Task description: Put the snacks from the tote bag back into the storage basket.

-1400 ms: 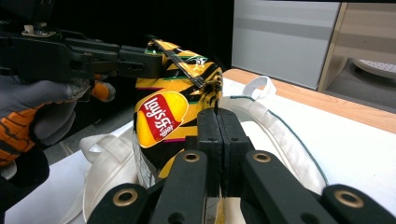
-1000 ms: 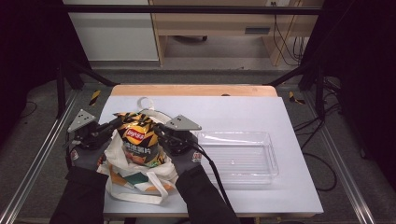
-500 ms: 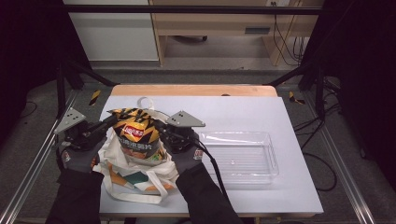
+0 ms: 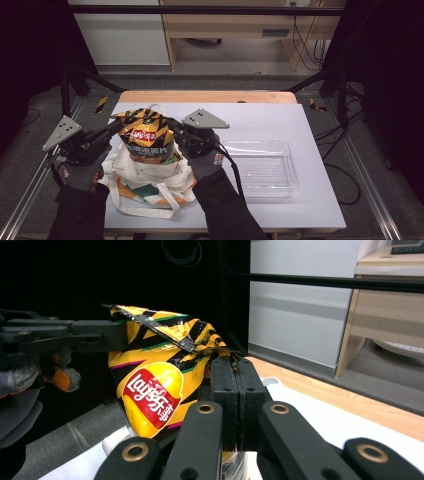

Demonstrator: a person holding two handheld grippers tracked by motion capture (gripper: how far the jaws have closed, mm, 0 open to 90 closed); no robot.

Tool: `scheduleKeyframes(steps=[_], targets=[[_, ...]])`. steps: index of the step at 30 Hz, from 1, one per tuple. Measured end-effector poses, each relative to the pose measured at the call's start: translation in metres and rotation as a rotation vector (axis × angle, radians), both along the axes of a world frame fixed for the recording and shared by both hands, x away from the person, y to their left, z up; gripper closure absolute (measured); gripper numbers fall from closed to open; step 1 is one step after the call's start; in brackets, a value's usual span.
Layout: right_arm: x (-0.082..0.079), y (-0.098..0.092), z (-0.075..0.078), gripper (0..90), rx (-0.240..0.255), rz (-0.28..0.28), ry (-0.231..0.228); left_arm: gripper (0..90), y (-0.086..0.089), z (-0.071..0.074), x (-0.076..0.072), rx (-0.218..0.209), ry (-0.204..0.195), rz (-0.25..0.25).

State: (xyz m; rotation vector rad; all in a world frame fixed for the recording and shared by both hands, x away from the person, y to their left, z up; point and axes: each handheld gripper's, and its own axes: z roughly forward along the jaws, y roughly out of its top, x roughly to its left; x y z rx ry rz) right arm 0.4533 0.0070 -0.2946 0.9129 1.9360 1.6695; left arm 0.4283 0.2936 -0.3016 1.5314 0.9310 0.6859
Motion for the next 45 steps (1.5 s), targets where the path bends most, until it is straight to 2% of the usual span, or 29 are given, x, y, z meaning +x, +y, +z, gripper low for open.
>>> scheduleKeyframes(steps=[6, 20, 29, 39, 45], targets=[[-0.003, -0.005, 0.012, 89.8, -0.011, 0.004, -0.025, 89.7, -0.004, 0.009, -0.010, -0.012, -0.028, -0.010], [-0.014, -0.022, 0.032, 89.7, -0.025, -0.004, -0.068, 89.7, -0.022, 0.022, -0.023, 0.001, -0.077, -0.033], [-0.020, -0.035, 0.045, 89.8, -0.031, -0.020, -0.092, 89.7, -0.034, 0.033, -0.025, -0.017, -0.094, -0.056], [-0.022, -0.054, 0.051, 89.8, -0.027, -0.042, -0.095, 89.6, -0.054, 0.040, -0.023, -0.001, -0.106, -0.072], [-0.025, -0.067, 0.054, 89.8, -0.020, -0.055, -0.099, 89.7, -0.066, 0.042, -0.022, -0.009, -0.115, -0.086]])
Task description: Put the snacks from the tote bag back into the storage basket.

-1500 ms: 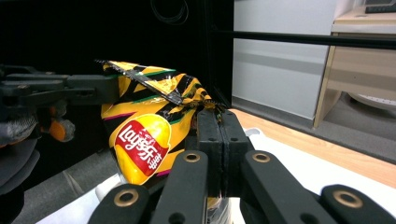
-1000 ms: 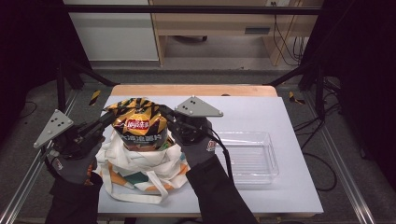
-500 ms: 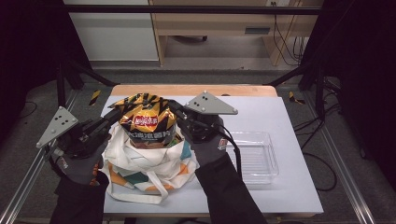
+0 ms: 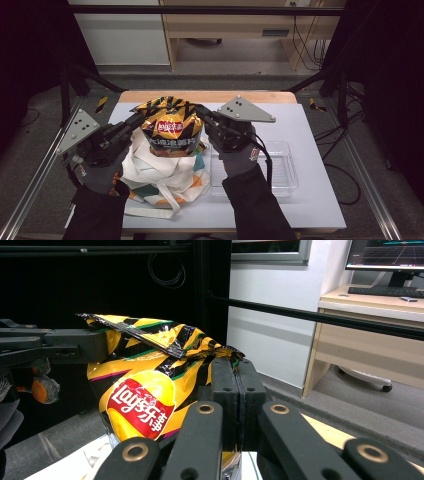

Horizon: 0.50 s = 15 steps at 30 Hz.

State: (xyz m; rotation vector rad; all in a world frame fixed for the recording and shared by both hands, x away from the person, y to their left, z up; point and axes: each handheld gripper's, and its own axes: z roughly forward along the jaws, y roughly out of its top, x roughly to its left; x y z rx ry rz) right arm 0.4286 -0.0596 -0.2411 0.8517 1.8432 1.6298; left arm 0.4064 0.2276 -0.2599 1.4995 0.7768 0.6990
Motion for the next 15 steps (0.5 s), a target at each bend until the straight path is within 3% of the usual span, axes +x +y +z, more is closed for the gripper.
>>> scheduleKeyframes(steps=[15], targets=[[-0.008, -0.034, -0.003, 89.8, 0.006, -0.044, -0.005, 89.7, -0.033, -0.001, 0.003, 0.013, 0.005, -0.046]])
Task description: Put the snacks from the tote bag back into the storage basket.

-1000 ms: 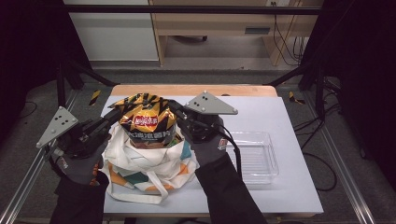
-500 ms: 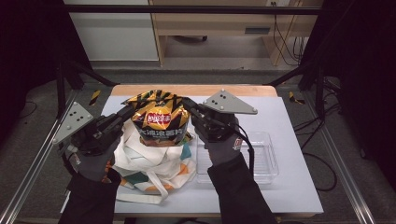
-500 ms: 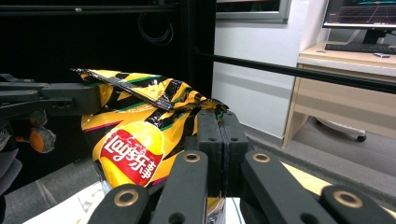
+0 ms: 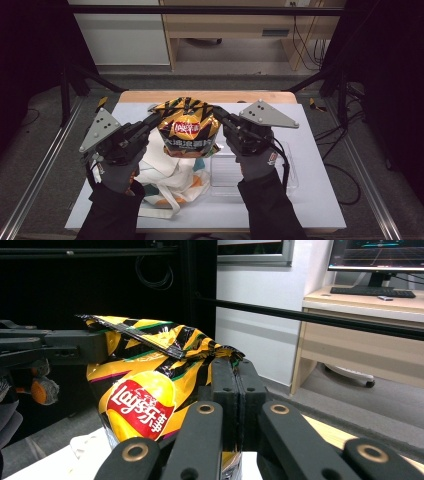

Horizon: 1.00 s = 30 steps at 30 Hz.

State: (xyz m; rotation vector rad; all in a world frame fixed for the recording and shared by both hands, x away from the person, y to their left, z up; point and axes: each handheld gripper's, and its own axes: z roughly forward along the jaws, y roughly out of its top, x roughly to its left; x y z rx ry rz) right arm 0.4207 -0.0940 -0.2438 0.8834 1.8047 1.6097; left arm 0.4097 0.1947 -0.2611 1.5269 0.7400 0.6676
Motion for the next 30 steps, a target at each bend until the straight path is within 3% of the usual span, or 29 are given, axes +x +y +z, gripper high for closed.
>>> scheduleKeyframes(steps=[30], targets=[[-0.019, -0.073, -0.013, 89.8, 0.026, -0.109, 0.009, 89.7, -0.073, -0.011, 0.004, 0.016, 0.017, -0.121]])
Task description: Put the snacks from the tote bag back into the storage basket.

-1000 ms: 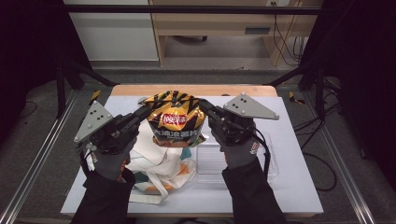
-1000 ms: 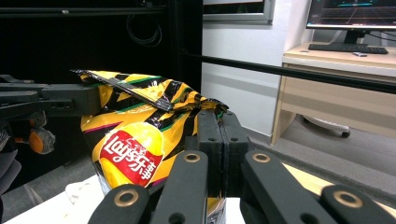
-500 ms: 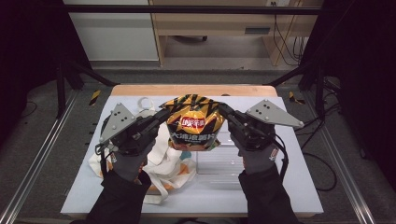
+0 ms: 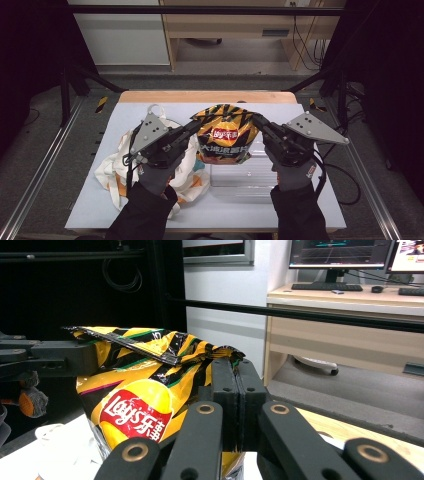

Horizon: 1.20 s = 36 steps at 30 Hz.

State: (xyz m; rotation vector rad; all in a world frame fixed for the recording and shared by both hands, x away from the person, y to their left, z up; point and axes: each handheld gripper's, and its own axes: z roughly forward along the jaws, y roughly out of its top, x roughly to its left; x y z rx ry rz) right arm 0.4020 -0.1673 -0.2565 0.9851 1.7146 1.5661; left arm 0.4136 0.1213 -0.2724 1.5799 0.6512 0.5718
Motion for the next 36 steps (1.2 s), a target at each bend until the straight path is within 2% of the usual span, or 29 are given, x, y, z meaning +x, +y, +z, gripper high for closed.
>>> scheduleKeyframes(steps=[7, 17, 34, 36], targets=[[-0.005, -0.014, -0.002, 89.8, 0.005, -0.026, -0.008, 89.7, -0.016, -0.002, 0.001, 0.002, 0.002, -0.019], [-0.007, -0.030, -0.008, 89.8, -0.001, -0.058, 0.006, 89.6, -0.033, -0.013, 0.004, 0.009, 0.019, -0.047], [0.002, -0.031, -0.032, 89.7, -0.023, -0.063, 0.064, 89.7, -0.034, -0.040, 0.015, 0.026, 0.075, -0.045], [0.005, -0.031, -0.035, 89.7, -0.023, -0.062, 0.074, 89.7, -0.034, -0.044, 0.018, 0.038, 0.079, -0.044]])
